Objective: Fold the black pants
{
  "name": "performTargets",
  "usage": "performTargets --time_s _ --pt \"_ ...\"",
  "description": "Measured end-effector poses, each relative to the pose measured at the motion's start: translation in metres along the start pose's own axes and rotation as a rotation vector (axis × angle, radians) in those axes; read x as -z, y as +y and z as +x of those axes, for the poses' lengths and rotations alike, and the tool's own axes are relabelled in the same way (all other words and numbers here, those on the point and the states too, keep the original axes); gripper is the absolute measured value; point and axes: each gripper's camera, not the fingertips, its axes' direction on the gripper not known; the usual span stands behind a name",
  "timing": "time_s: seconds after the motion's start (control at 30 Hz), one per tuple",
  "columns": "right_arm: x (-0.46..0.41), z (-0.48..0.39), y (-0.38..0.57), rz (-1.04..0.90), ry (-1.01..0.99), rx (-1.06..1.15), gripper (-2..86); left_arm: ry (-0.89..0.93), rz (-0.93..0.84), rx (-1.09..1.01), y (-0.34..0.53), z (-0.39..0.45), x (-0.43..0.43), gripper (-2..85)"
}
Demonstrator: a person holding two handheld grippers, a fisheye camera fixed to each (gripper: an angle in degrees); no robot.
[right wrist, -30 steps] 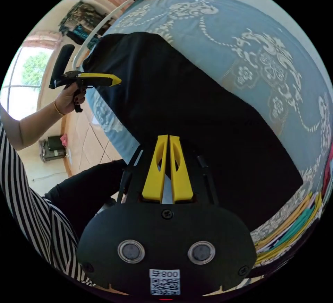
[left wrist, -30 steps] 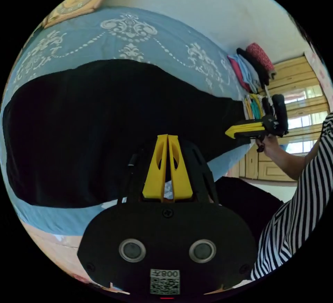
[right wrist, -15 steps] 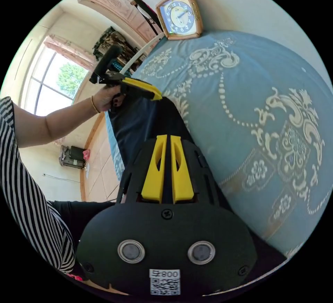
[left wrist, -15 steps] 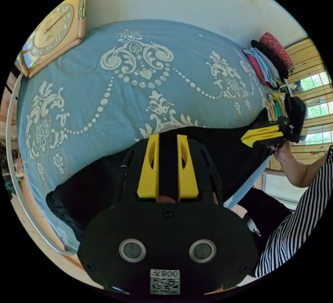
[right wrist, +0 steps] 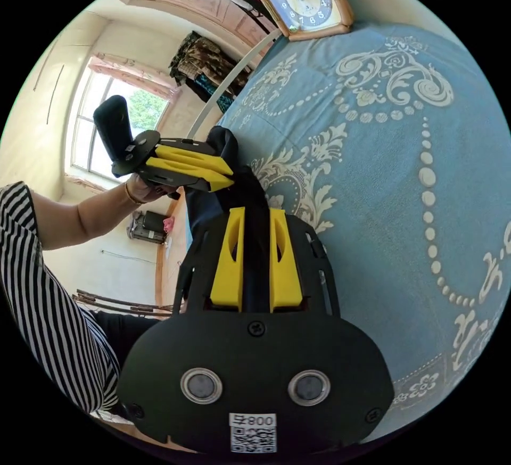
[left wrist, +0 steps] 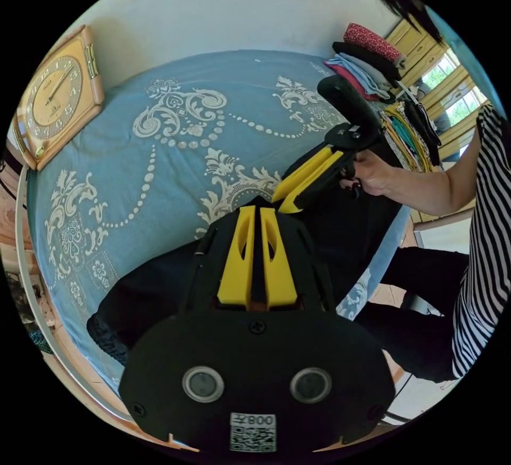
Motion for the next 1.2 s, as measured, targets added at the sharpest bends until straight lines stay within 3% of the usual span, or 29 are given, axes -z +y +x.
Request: performTargets --time_s 0.17,0.33,0.63,0.87,1.03,1.2 --pt "0.012 0.007 -0.015 0.022 -0.183 0.075 10.1 0.015 0.029 -0.035 -0.004 -0.003 0.004 1.4" --pt "-0.006 0.011 -0.033 -0.084 -0.258 0.102 4.4 0.014 0.015 -0.041 -0.010 -0.011 -0.004 0.8" --pt "0.012 -0.043 -0.018 0.029 0.032 0.235 2.7 0.100 0.073 0.098 -0.017 -0.052 -0.007 3.4" --pt "-0.014 -0.036 -0.013 0.006 -0.026 0.151 2.6 0.171 0.001 0.105 -0.037 -0.074 -0.021 7.2" --pt "-0.019 -0.042 -0.018 -0.008 0.013 0.157 2.7 0.073 -0.147 0.076 -0.061 -0.082 -0.051 1.7" --pt "-0.009 -0.039 -0.023 0.027 0.105 0.110 2.0 0.000 0.033 0.144 -0.064 -0.097 -0.033 0.9"
